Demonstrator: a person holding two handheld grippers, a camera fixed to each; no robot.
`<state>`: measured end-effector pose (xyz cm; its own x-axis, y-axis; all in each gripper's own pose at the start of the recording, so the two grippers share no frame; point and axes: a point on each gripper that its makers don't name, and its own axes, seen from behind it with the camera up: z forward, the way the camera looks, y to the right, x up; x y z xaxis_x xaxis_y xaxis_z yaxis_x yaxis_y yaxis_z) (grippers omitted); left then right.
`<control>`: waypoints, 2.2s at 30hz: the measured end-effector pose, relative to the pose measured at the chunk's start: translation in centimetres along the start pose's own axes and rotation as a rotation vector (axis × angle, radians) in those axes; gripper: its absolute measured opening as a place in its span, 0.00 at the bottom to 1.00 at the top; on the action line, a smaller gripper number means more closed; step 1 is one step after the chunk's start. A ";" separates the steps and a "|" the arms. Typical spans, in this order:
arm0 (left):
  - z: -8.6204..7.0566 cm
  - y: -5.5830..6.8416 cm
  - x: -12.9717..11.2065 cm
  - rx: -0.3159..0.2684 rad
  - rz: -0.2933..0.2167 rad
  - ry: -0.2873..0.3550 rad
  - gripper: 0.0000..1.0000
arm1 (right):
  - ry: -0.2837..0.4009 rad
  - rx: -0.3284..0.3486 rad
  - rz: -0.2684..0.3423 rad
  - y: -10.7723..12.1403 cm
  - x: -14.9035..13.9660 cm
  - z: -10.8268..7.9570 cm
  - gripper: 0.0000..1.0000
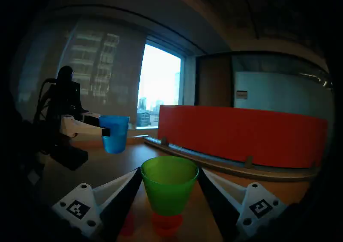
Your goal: Pour water
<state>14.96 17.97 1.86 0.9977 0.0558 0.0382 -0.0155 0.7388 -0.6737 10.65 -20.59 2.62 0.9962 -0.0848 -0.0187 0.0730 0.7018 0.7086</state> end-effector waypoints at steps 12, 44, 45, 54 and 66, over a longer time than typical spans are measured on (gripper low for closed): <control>-0.2 0.4 0.0 -0.011 0.010 -0.002 0.82 | -0.009 0.024 0.010 -0.8 -0.3 -0.8 0.94; -0.7 1.4 1.2 -0.038 0.026 0.016 0.82 | -0.061 0.137 0.007 -5.1 -2.2 -1.7 0.94; -0.7 1.3 1.2 -0.037 0.026 0.017 0.82 | -0.062 0.141 0.009 -5.2 -2.3 -1.7 0.94; -1.0 1.4 1.8 -0.038 0.028 0.020 0.82 | -0.077 0.176 0.016 -6.4 -3.2 -1.6 0.94; -1.1 1.8 2.1 -0.046 0.045 0.035 0.82 | -0.087 0.216 0.018 -8.1 -3.8 -1.3 0.94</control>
<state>17.13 18.62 -0.09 0.9978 0.0639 -0.0180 -0.0578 0.7043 -0.7076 6.30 -25.05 -3.98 0.9888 -0.1407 0.0494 0.0342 0.5365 0.8432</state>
